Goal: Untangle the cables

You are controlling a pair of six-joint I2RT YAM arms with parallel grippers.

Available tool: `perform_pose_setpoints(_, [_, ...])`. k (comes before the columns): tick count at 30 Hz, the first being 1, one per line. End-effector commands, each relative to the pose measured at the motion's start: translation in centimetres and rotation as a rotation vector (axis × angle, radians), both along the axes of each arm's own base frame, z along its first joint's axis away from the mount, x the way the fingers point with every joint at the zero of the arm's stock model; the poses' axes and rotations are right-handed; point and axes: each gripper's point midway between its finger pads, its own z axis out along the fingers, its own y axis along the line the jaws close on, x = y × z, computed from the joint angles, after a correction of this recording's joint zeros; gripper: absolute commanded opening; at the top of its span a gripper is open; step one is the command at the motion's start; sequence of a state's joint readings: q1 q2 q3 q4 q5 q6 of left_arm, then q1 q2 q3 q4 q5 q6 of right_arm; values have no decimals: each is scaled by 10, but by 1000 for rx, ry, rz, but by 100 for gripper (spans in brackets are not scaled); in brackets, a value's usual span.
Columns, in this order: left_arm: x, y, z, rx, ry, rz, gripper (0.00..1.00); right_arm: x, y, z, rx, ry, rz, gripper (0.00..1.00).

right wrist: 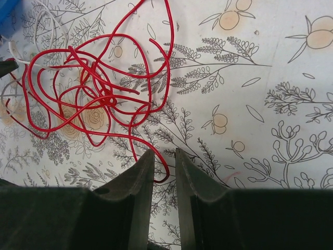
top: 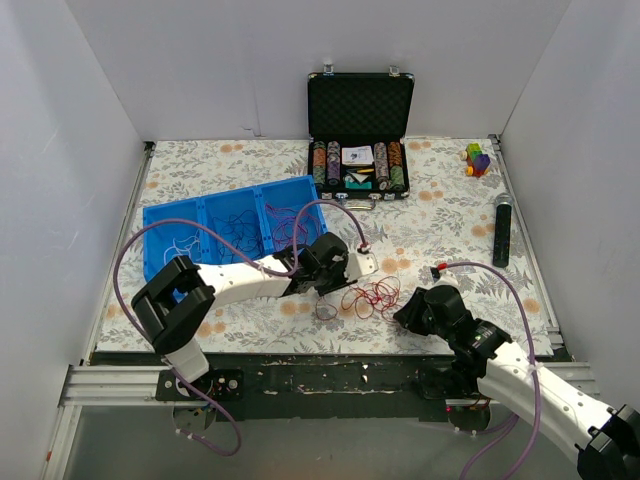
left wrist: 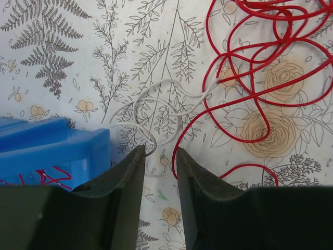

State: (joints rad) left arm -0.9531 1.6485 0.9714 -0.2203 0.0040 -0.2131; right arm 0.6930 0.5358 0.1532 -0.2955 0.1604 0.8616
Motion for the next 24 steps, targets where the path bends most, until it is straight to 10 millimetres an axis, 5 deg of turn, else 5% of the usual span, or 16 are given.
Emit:
perform_pose_setpoints(1, [16, -17, 19, -46, -71, 7, 30, -5, -6, -6, -21, 26, -10, 31])
perform_pose_setpoints(7, [20, -21, 25, -54, -91, -5, 0, -5, -4, -6, -17, 27, -1, 31])
perform_pose_setpoints(14, [18, -27, 62, -98, -108, -31, 0, -3, 0, -5, -8, 27, 5, 30])
perform_pose_setpoints(19, [-28, -44, 94, -194, 63, -183, 0, -4, -3, -6, -28, 30, 5, 30])
perform_pose_setpoints(24, [-81, -33, 83, -156, 206, -314, 0, 9, 0, 12, -42, -16, 7, 31])
